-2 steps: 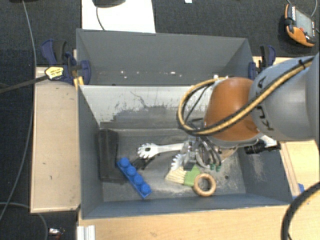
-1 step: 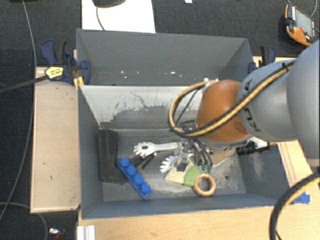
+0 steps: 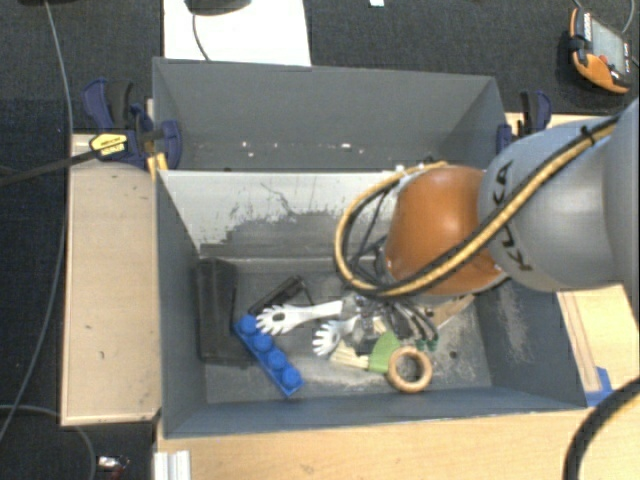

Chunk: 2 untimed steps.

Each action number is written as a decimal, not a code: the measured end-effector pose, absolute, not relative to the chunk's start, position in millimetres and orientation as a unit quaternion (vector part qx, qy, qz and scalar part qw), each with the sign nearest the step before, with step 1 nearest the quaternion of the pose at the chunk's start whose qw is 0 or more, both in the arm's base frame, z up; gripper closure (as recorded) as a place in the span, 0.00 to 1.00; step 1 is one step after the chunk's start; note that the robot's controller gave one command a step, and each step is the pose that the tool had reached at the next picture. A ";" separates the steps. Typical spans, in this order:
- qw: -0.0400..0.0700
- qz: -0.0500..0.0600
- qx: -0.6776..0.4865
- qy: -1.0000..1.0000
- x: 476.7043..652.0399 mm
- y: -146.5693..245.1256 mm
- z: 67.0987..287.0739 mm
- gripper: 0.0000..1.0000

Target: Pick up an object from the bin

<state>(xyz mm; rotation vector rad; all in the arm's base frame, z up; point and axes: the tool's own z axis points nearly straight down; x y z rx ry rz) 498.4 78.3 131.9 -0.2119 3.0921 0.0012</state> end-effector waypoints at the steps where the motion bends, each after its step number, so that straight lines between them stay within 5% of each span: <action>1: 0.021 0.000 -0.068 0.997 498.4 78.3 131.9 1.00; 2: 0.020 0.000 -0.078 0.997 518.1 76.7 242.6 1.00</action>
Offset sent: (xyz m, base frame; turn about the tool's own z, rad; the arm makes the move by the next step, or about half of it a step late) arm 0.0294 -0.0024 0.1659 -0.0336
